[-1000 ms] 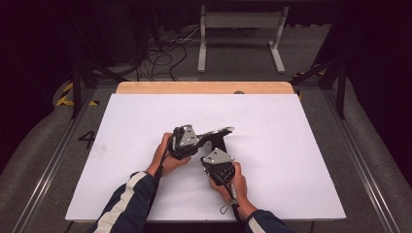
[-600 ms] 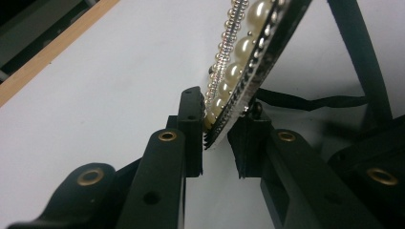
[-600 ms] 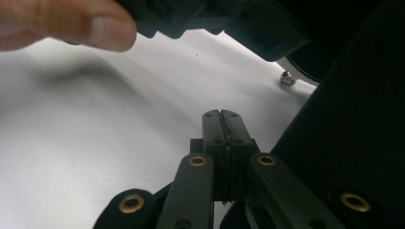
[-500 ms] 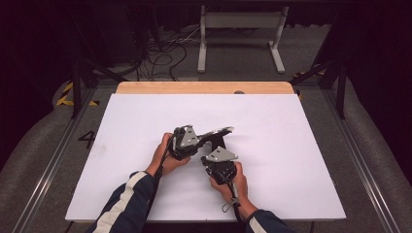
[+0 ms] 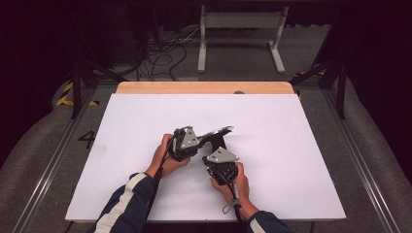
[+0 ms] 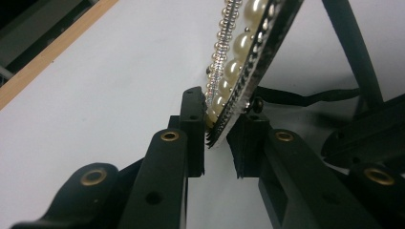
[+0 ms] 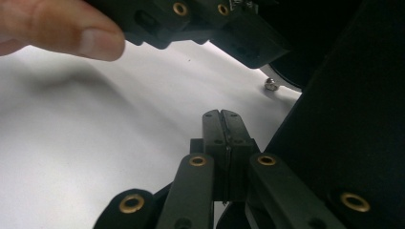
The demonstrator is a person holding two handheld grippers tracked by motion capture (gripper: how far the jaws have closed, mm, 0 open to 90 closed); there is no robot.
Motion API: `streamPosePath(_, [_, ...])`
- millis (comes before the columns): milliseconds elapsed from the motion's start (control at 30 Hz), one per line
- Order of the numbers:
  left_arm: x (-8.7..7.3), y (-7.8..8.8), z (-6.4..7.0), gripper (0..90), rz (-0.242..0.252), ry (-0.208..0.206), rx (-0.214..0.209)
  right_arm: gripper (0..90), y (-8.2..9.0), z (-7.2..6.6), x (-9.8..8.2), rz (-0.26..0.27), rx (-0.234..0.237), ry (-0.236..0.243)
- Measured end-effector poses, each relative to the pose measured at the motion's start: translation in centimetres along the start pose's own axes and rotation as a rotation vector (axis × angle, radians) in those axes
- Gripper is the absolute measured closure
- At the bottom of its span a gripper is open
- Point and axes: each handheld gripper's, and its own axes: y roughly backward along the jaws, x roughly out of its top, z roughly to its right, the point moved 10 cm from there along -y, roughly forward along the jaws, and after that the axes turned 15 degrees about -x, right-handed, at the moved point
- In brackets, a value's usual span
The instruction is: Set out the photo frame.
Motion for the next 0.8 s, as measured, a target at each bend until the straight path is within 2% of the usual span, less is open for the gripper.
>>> streamPosePath(267, [-0.3, 0.6, 0.6, 79.7, -0.033, -0.016, 0.040, 90.0, 0.2, 0.0, -0.2, -0.005, 0.003, 0.006])
streamPosePath(400, [-0.4, 0.8, 0.7, 80.5, -0.043, -0.041, 0.066, 90.0, 0.3, -0.1, -0.3, -0.009, 0.000, 0.009])
streamPosePath(800, [-0.9, 1.4, 1.1, 80.7, -0.062, -0.035, 0.096, 90.0, 0.4, -0.2, -0.5, -0.015, 0.005, 0.012])
